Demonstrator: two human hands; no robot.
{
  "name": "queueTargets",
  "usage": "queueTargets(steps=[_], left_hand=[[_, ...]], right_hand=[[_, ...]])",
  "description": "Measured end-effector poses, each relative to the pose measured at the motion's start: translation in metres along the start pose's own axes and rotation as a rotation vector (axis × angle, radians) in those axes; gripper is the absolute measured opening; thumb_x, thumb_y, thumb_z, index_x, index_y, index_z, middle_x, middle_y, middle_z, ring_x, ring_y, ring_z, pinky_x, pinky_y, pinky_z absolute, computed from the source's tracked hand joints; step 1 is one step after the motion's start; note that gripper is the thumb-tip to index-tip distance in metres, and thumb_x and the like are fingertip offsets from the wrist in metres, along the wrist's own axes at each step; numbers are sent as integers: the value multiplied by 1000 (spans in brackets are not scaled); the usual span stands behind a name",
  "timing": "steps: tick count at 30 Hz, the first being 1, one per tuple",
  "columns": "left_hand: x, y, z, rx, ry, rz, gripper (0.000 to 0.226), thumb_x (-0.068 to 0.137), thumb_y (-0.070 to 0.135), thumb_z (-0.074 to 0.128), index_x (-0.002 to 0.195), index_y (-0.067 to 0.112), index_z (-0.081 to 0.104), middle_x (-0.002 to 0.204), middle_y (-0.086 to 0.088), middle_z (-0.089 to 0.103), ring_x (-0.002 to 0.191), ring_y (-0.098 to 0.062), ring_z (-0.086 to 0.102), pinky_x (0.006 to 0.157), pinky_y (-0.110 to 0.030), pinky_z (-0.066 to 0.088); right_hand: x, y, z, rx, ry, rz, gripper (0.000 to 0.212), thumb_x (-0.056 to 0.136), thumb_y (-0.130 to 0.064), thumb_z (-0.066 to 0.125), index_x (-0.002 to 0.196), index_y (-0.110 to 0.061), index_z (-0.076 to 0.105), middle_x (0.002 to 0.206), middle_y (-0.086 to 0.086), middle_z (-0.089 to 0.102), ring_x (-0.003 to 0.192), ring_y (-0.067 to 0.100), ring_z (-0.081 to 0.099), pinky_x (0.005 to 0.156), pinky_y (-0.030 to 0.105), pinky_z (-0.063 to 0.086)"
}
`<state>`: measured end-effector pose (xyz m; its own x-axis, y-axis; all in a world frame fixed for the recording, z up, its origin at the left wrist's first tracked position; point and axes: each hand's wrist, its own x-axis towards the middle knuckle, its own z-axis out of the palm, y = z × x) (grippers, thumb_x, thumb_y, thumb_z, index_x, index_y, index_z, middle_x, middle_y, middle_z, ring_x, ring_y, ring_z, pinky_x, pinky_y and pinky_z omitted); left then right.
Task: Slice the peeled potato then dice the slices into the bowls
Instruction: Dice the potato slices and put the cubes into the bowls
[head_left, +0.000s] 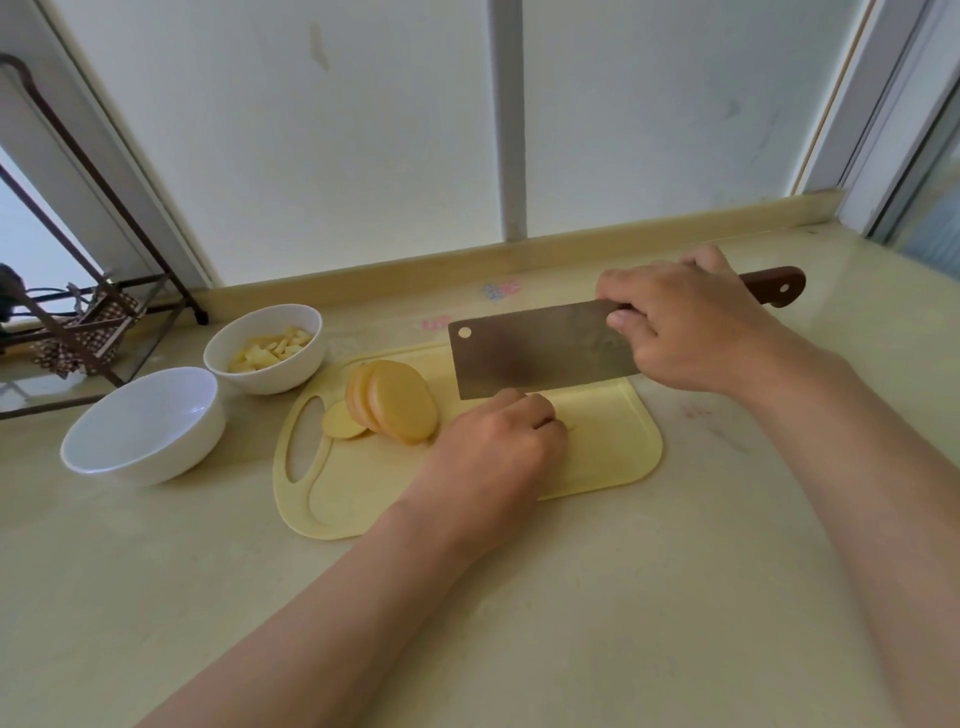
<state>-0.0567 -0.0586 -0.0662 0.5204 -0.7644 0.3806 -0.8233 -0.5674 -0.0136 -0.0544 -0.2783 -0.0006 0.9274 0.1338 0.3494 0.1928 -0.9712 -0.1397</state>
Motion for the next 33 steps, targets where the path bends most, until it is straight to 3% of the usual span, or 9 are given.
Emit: queueTargets(steps=[5,10,16,20,25,29,33], left_hand=[[0,1,0,14,1,18,20,79,1,53,91,7,68,91,-5,62,82,-27,54,59,-40,52],[0,3,-2,57,13,-5,12,78,0,63,87,6,69,88,-7,58,76,-25,51,53,-39,49],[0,5,-1,72,11,-10,16,78,1,55,85,8,67,87,-5,57,75,-25,50,55,-39,49],[0,6,-2,71,12,-7,15,75,1,56,82,8,67,84,-5,57,73,-25,51,52,-38,49],[1,7,-2,70,16,-9,13,71,-1,59,77,9,64,81,-5,58,70,-25,51,48,-37,49],[0,8,-2,78,19,-15,14,70,2,54,75,9,64,80,-6,59,68,-26,52,47,-36,48],[-1,10,-3,85,16,-24,15,70,3,52,76,9,64,81,-5,59,70,-25,52,46,-36,48]], right_hand=[[-5,-2,0,29,-11,-24,21,99,-15,53,86,-30,48,69,-10,57,69,7,51,101,44,31],[-8,-4,-3,57,-18,-27,21,99,-15,53,88,-31,47,71,-8,59,71,7,51,100,42,30],[-11,-7,-2,43,-63,-28,18,99,-16,52,89,-30,50,73,-7,62,74,12,54,102,43,30],[-11,-9,-1,35,-108,-1,20,99,-13,51,86,-27,49,63,-6,57,66,11,51,104,44,32],[-9,-27,1,-39,-140,-43,34,97,-12,50,75,-31,33,66,-10,52,68,7,47,98,44,31],[-7,-38,4,-80,-123,-95,37,95,-12,50,73,-32,29,70,-12,50,76,14,48,94,42,30],[-9,-31,-2,-50,-155,-86,36,98,-12,51,74,-32,32,68,-11,52,67,3,45,99,43,31]])
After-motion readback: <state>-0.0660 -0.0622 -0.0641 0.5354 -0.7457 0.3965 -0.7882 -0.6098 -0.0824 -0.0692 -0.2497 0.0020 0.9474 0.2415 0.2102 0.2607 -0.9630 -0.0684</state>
